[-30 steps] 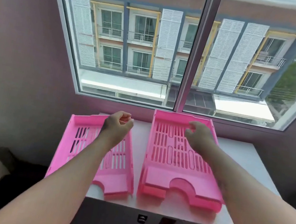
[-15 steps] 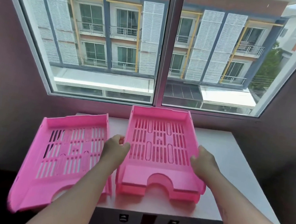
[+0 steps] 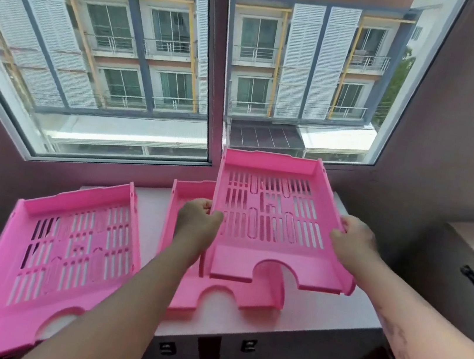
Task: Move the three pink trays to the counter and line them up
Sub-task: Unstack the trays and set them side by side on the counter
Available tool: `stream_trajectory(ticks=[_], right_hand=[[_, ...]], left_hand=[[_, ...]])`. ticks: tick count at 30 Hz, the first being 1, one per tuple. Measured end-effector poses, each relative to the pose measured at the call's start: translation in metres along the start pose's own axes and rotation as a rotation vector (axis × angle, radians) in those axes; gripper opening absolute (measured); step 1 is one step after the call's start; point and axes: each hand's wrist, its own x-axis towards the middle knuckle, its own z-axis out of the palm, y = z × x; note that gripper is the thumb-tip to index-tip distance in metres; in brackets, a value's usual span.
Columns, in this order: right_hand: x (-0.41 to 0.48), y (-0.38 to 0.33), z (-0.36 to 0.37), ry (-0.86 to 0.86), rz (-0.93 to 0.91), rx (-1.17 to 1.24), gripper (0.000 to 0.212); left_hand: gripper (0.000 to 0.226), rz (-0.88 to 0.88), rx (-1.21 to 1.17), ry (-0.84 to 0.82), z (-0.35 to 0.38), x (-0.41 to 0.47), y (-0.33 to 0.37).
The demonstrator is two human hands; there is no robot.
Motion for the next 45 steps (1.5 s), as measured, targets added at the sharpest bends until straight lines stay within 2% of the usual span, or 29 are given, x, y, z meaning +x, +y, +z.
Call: stream_trajectory(ticks=[7,15,20,24,28,31,34,41,45], right_hand=[[0.034,0.078,-0.077,0.085,0.059,0.058,0.032],[0.051,0.145,-0.08,-0.001,0.082,0.121,0.038],[0.054,0.174,-0.069,-0.069,0.139,0.163,0.041],[0.056,0.185,-0.063,-0.112,0.143,0.198,0.042],[0.06,0.183,-0.059,-0.15,0.142,0.131,0.058],[0.064,0.178,-0.051,-0.139,0.124,0.087,0.06],[0.07,0.167,-0.042,-0.182,0.089,0.09,0.055],[0.088,0.153,-0.033,-0.222,0.108,0.077,0.056],[0.102,0.15,-0.024,-0.287,0.193,0.047,0.04]], left_hand=[[0.014,0.059,-0.001,-0.116,0.107,-0.014,0.05],[0.017,0.09,0.541,-0.107,0.175,-0.048,0.035],[0.029,0.056,0.654,-0.104,0.192,-0.062,0.019],[0.051,0.105,0.527,-0.097,0.19,-0.063,0.007],[0.069,-0.006,0.368,-0.067,0.175,-0.06,-0.011],[0.068,-0.094,0.174,-0.189,0.17,-0.059,-0.021],[0.06,-0.103,0.053,-0.217,0.17,-0.055,-0.027],[0.053,-0.124,0.061,-0.246,0.164,-0.035,-0.037],[0.057,-0.111,0.076,-0.255,0.165,-0.023,-0.04]])
